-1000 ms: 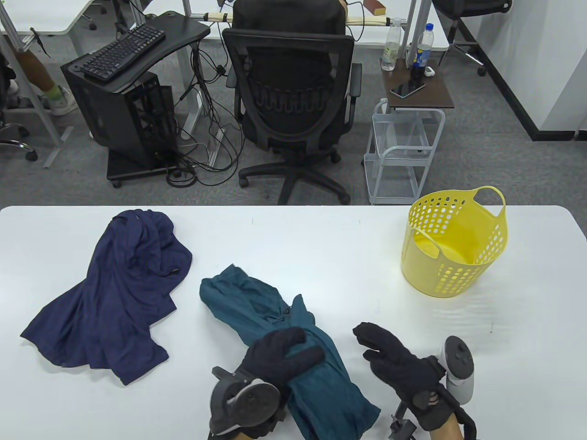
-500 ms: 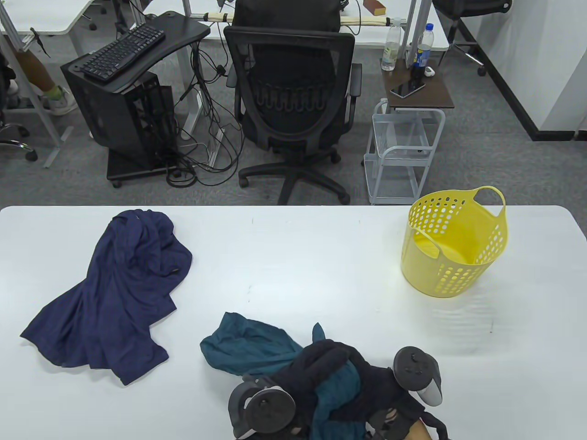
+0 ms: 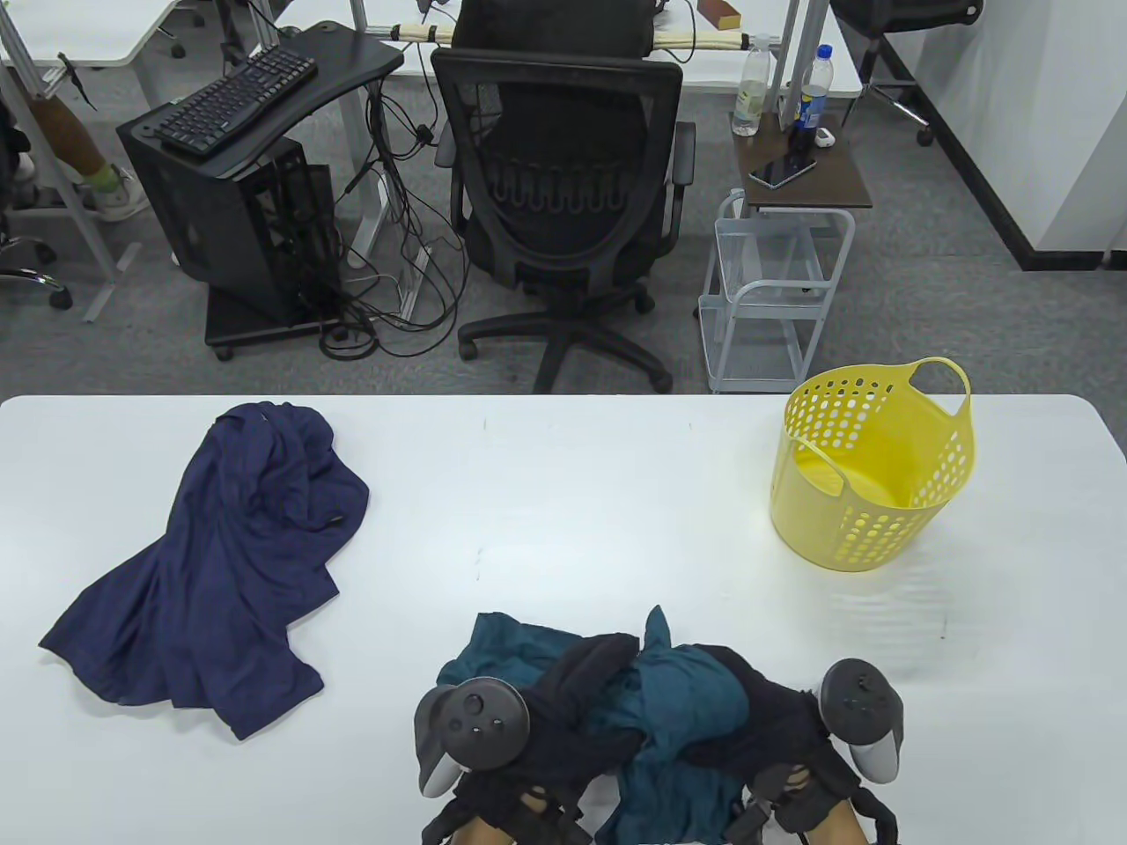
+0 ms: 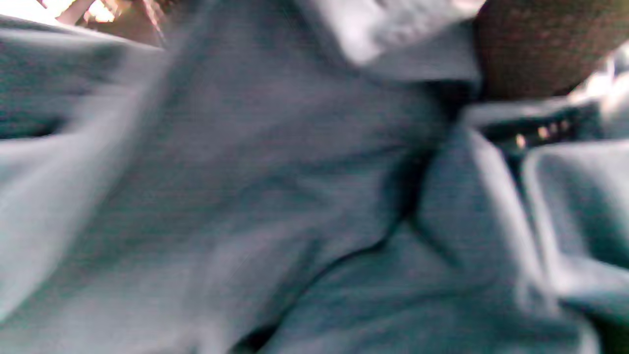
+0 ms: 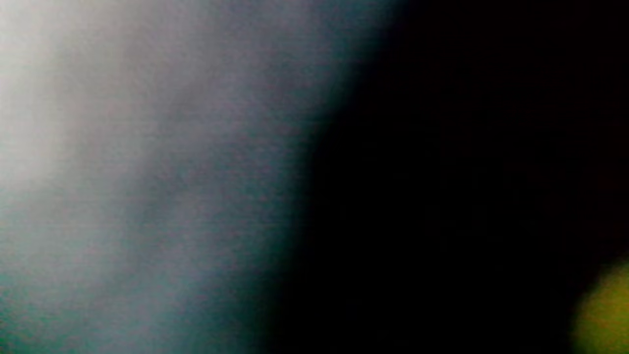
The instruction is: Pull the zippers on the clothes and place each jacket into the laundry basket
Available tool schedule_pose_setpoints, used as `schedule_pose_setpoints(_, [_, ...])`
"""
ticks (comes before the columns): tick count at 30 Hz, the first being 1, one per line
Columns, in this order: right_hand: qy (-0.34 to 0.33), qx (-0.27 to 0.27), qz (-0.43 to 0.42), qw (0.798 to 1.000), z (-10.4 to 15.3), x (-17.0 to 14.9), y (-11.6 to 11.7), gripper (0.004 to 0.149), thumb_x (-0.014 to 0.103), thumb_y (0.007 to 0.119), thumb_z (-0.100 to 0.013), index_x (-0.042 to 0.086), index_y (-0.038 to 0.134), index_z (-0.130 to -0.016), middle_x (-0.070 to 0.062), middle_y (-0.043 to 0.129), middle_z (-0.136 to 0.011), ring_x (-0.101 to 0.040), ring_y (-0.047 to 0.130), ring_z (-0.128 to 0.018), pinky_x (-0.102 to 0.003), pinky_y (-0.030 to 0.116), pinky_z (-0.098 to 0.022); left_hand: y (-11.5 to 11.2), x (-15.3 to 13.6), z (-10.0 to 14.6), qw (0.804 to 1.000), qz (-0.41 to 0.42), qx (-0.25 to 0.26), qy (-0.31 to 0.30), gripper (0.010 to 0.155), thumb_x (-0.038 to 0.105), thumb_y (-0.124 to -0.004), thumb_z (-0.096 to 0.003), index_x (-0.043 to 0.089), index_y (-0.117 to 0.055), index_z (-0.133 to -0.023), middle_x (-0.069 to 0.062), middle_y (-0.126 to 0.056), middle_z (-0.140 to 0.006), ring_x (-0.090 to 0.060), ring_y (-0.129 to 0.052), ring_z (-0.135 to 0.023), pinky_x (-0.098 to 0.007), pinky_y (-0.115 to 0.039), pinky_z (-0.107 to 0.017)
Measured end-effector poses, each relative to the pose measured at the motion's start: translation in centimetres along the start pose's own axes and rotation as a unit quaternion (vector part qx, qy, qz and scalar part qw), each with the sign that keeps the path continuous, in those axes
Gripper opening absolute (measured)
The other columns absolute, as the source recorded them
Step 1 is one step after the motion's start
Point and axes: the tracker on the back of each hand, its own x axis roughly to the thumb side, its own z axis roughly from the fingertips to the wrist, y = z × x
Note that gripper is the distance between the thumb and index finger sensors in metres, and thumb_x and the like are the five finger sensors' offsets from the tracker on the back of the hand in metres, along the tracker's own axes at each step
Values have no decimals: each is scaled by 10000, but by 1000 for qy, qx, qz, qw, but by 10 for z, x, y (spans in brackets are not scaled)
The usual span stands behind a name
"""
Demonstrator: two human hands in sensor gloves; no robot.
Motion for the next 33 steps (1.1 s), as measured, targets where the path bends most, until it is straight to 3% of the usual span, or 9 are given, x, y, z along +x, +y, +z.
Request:
schedule_pose_setpoints(3, [-20,1,-68,997,1,2,-8,780,537,1070,-349,409,642,-989,73,931,-844,-198,1043,-601,-457,821,-571,2,-12,-4,999,33,-22,13,859,669,-843,-330,421,-456,-1056,52,-572,-1145,-318,-639,-1038,-561,-601,-697])
schedule_pose_setpoints(8, [-75,61,-192,977,2,12,-8,796,553,1054,-366,403,614,-1011,76,920,-861,-193,1040,-613,-455,820,-578,-18,-31,-9,976,84,-196,49,946,731,-789,-329,448,-294,-1083,59,-380,-1228,-400,-284,-1107,-666,-361,-725])
schedule_pose_setpoints(12, [-99,97,-253,958,1,14,-6,818,565,1041,-383,401,578,-1037,78,905,-883,-187,1032,-630,-451,814,-590,-37,-34,-14,956,110,-264,60,890,728,-790,-332,425,-422,-1085,37,-618,-1132,-385,-362,-1097,-694,-335,-702])
schedule_pose_setpoints(15, [-107,84,-288,948,3,12,-13,830,574,1030,-393,405,553,-1051,85,895,-894,-183,1026,-643,-448,810,-598,-44,-31,-15,949,121,-287,55,684,697,-794,-348,412,-716,-965,41,-707,-1064,-354,-438,-1086,-689,-362,-702])
schedule_pose_setpoints(18, [-118,45,-336,933,5,8,-24,833,576,1016,-414,412,518,-1062,91,868,-921,-180,1010,-674,-450,798,-617,-46,-34,-15,948,131,-282,63,522,622,-808,-385,396,-803,-856,-22,-547,-1177,-406,-317,-1093,-698,-345,-695])
schedule_pose_setpoints(21, [-124,-44,-391,911,12,3,-43,823,552,1011,-437,417,497,-1065,84,833,-954,-198,979,-717,-472,766,-638,-45,-43,-15,955,139,-248,81,425,606,-773,-401,377,-856,-749,-18,-685,-1136,-424,-465,-1072,-700,-442,-678])
schedule_pose_setpoints(26, [-55,-175,-229,956,24,-5,-62,815,508,1009,-449,460,463,-1053,91,765,-1010,-221,912,-817,-503,714,-676,-55,-39,-17,914,311,-241,97,461,567,-776,-416,300,-818,-790,-67,-971,-887,-346,-1026,-727,-601,-774,-554])
schedule_pose_setpoints(29, [-41,-210,-134,968,23,-1,-54,824,484,989,-457,457,428,-1059,61,703,-1054,-269,852,-873,-534,678,-681,-63,-32,-16,890,368,-251,98,551,573,-749,-443,293,-692,-914,-34,-976,-868,-271,-1095,-632,-513,-861,-503])
schedule_pose_setpoints(33, [-50,-198,2,979,18,13,-32,876,503,914,-462,423,293,-1075,26,577,-1116,-318,742,-958,-564,630,-698,-63,-31,-13,873,422,-220,101,709,616,-697,-460,242,-463,-1015,-12,-810,-1005,-187,-1018,-778,-437,-811,-620])
